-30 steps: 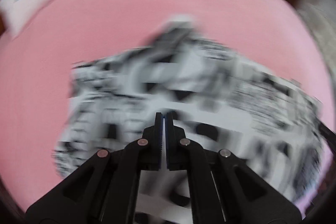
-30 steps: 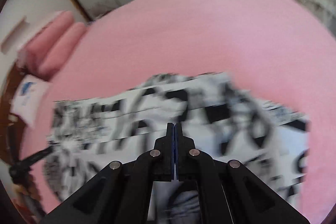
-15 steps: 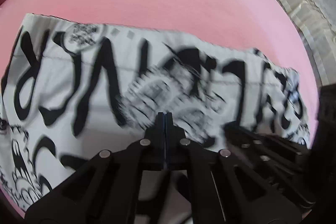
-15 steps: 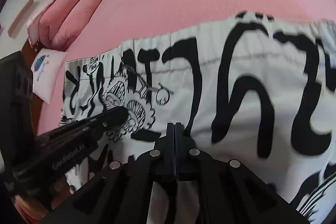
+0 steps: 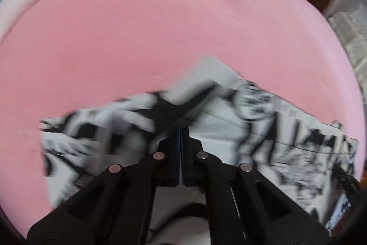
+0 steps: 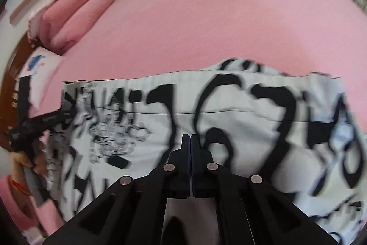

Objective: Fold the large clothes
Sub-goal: 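Open both tools and pull them back from the folded garment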

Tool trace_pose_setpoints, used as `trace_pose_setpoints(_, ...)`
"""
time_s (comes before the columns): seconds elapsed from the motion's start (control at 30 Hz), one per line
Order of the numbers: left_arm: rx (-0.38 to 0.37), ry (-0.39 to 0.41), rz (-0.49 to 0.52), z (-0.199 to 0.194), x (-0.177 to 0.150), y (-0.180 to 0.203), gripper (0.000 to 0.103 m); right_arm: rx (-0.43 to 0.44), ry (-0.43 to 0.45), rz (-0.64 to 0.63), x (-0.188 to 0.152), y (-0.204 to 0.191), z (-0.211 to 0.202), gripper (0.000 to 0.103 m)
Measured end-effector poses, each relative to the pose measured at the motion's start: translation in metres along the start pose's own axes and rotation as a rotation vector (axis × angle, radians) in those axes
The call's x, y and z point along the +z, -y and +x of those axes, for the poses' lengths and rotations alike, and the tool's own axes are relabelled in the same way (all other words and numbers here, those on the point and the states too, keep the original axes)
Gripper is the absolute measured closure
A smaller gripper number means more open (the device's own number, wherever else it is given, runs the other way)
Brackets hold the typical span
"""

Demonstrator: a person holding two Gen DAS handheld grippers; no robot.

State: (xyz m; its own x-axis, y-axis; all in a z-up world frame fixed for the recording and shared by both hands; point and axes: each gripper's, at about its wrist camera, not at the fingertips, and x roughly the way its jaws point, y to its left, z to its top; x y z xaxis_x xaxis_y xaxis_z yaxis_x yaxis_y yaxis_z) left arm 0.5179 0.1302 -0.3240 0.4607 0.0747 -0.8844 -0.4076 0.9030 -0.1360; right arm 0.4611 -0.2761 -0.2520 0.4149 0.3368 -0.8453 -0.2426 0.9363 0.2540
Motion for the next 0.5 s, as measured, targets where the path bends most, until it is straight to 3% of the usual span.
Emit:
trace_pose_setpoints(0.1,-0.021,-0.011,-0.001,0.007,0.002,-0.009,0.102,-0.061,0.019,0.028,-0.004,0.024,-0.011,0.103)
trace_pose_setpoints(0.23,0.043,0.005,0.089,0.004,0.005,-0.005,0.102,-0.148,0.056,0.155,-0.011,0.064,-0.021,0.103)
trace_pose_setpoints(0.33,0.104,0.010,0.127,-0.008,0.008,0.004,0.102,-0.399,0.065,0.291,-0.017,0.088,-0.037,0.103)
trace_pose_setpoints(0.37,0.111,0.010,0.128,-0.012,0.005,0.007,0.102,-0.403,0.065,0.354,-0.020,0.097,-0.043,0.103)
trace_pose_setpoints(0.43,0.107,0.013,0.117,-0.022,-0.001,0.006,0.102,-0.331,0.065,0.485,-0.033,0.114,-0.059,0.103)
trace_pose_setpoints(0.5,0.111,0.017,0.093,-0.040,-0.005,-0.012,0.102,-0.324,0.061,0.518,-0.046,0.117,-0.073,0.103)
